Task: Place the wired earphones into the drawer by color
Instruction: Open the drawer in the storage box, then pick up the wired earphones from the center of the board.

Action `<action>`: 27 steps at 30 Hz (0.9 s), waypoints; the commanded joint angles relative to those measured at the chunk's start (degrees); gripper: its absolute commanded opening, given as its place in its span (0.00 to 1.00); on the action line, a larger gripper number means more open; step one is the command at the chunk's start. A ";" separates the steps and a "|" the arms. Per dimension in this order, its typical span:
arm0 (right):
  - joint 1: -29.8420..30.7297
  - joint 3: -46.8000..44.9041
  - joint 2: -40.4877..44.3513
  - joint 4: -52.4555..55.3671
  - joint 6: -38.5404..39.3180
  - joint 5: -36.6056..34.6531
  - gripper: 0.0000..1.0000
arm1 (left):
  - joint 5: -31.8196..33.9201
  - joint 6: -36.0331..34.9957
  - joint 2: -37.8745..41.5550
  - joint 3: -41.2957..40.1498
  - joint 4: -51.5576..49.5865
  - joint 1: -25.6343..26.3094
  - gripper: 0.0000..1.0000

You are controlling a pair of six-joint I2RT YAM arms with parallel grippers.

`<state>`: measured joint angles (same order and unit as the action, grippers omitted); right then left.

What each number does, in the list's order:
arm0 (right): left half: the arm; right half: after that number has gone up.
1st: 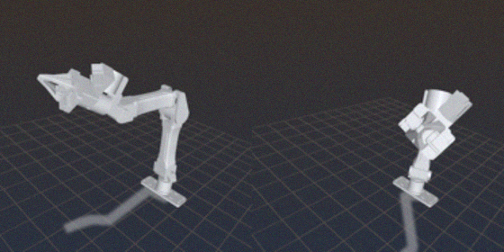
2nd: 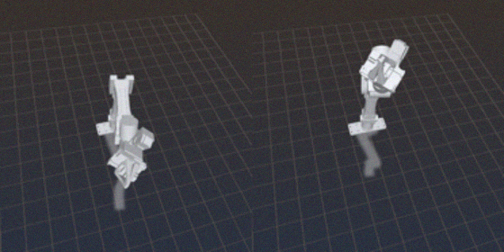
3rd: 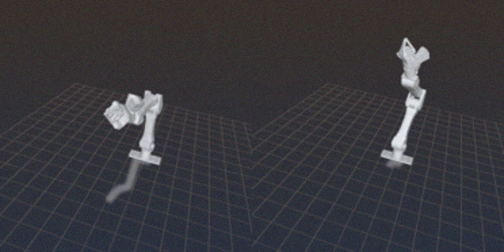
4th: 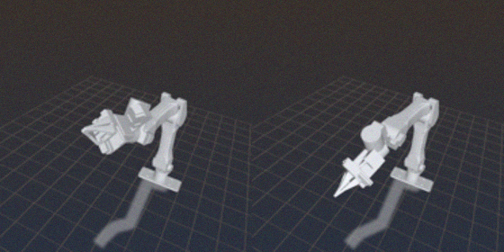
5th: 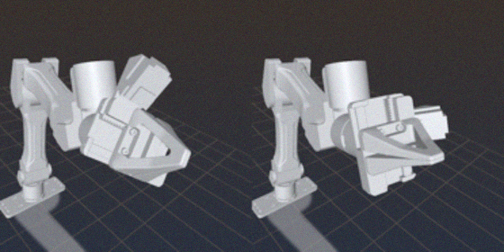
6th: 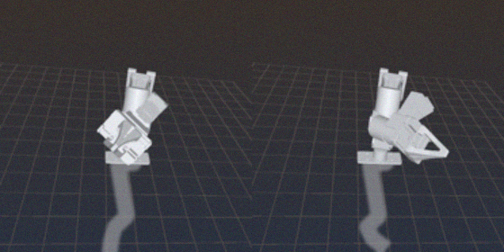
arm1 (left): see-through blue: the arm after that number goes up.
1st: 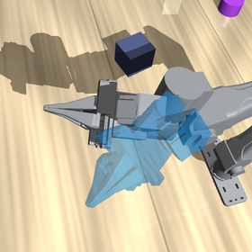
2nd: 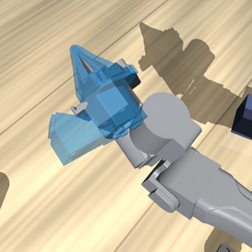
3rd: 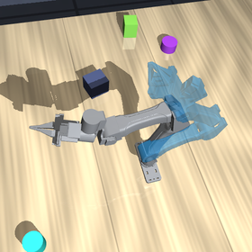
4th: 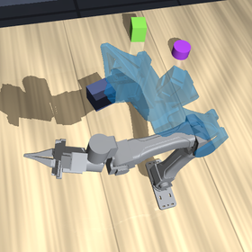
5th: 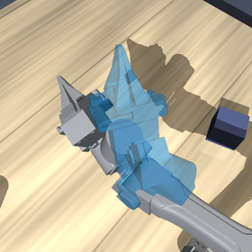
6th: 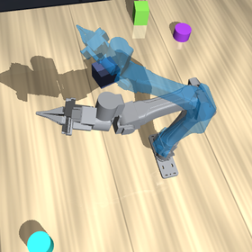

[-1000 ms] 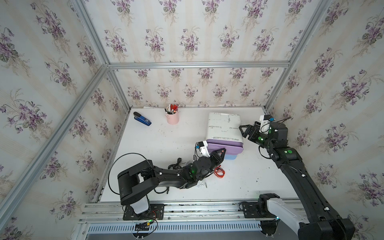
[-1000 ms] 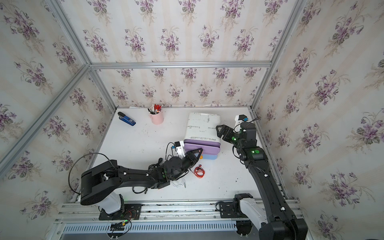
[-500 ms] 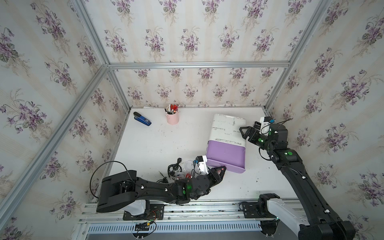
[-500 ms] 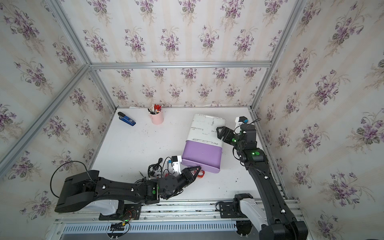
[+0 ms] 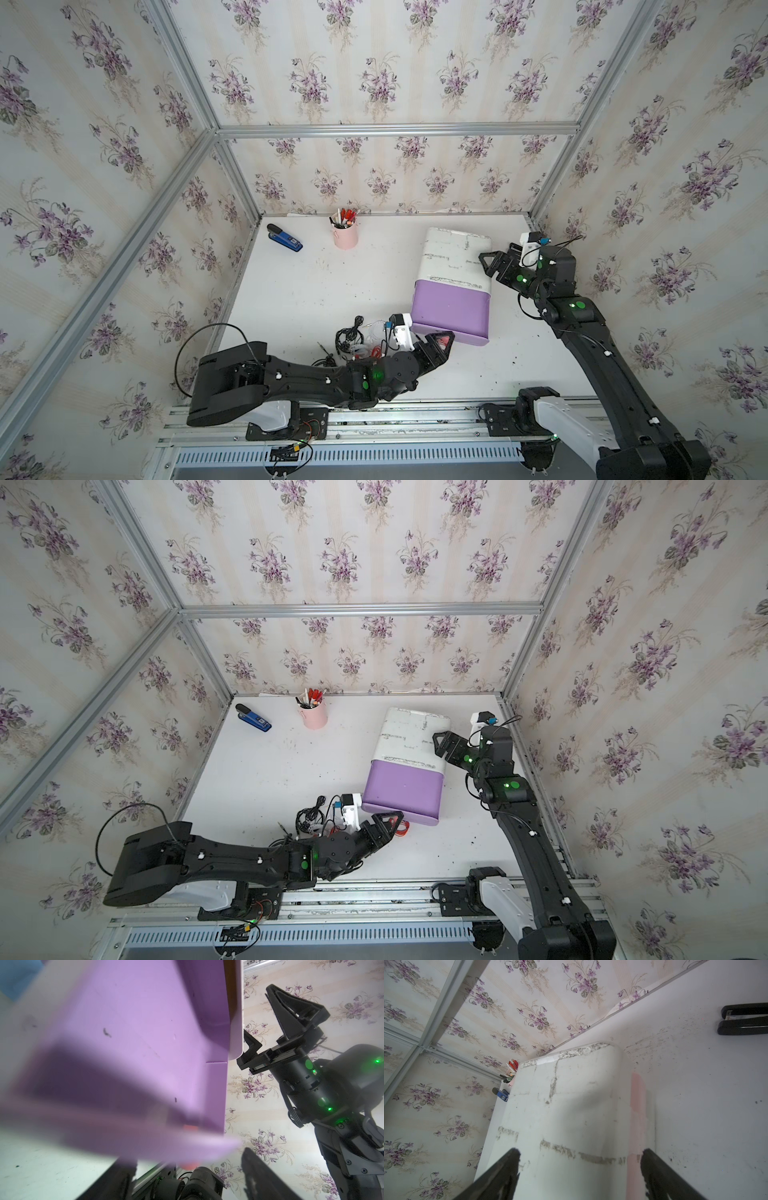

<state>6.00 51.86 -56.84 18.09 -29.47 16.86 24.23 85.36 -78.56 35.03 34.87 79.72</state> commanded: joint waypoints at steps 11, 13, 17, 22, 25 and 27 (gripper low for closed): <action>-0.14 20.26 -0.75 20.90 6.55 -9.69 0.94 | 9.95 -2.22 45.22 -2.53 -60.02 7.49 1.00; -0.16 21.02 1.68 27.01 5.87 -12.95 0.94 | 12.42 -4.20 52.08 1.21 -72.48 7.46 1.00; -0.13 16.93 8.18 35.09 4.72 -13.75 0.94 | 17.23 -12.13 53.20 10.90 -87.80 5.96 1.00; -0.12 11.57 13.49 38.74 3.22 -11.06 0.94 | -7.24 -28.48 31.38 27.87 -104.19 -19.57 1.00; -0.11 12.43 12.88 38.52 3.12 -10.34 0.94 | -25.91 -38.16 29.57 23.76 -91.65 -33.72 1.00; -0.12 12.35 12.29 37.53 2.76 -8.19 0.93 | -35.27 -40.11 27.15 21.02 -88.50 -40.66 1.00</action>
<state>5.93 64.12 -43.92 55.88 -25.82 6.20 9.54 55.31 -49.36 57.82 -55.86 45.21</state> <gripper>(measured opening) 0.933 0.998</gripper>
